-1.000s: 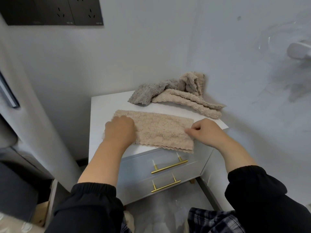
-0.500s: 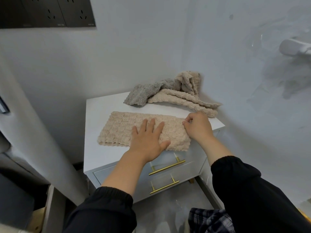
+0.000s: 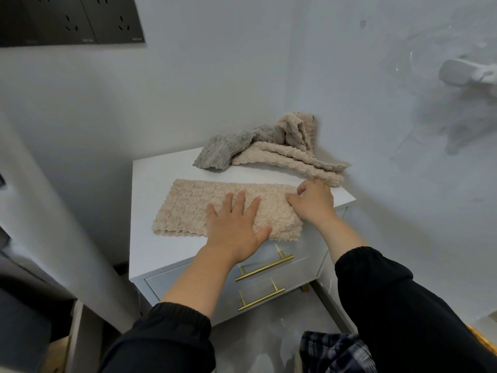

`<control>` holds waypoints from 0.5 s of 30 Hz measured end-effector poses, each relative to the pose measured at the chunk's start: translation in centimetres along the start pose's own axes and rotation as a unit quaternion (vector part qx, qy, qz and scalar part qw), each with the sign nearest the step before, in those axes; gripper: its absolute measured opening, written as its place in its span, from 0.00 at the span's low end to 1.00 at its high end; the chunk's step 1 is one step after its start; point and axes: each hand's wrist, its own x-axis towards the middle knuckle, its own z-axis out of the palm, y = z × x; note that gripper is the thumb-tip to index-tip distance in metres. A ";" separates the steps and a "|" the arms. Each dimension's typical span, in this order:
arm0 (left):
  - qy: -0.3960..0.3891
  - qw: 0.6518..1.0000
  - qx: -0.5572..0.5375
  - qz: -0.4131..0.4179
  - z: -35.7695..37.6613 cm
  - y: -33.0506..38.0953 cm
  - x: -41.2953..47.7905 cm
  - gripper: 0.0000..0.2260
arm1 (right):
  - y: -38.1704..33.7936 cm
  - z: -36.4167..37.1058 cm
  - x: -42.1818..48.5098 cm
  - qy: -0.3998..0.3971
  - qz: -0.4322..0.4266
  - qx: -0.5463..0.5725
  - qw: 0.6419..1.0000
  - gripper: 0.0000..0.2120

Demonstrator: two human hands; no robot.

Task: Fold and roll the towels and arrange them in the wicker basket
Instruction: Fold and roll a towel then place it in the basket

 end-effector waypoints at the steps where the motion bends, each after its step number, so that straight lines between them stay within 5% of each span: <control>1: 0.004 1.000 -0.001 0.002 -0.1 0.1 0.0 0.32 | -0.2 -0.2 -0.2 0.008 -0.005 0.061 0.998 0.09; 5: 0.088 0.992 -0.087 0.015 -2.4 0.6 -0.1 0.25 | -1.2 -1.6 -0.8 0.020 -0.014 0.254 0.967 0.07; 8: 0.145 0.907 -0.395 -0.020 -3.9 1.3 -0.4 0.17 | -1.6 -3.5 -1.1 0.035 -0.030 0.309 0.950 0.09; 11: 0.247 0.873 -0.418 -0.036 -4.3 2.0 -0.9 0.04 | -1.7 -5.5 -1.7 -0.020 -0.075 0.311 0.947 0.12; 13: 0.205 0.870 -0.448 0.009 -4.3 1.9 -0.7 0.20 | -1.7 -6.5 -2.4 -0.079 -0.107 0.312 0.941 0.12; 15: 0.093 0.857 -0.507 0.026 -4.6 1.7 -0.5 0.24 | -1.9 -7.0 -3.2 -0.121 -0.127 0.289 0.941 0.12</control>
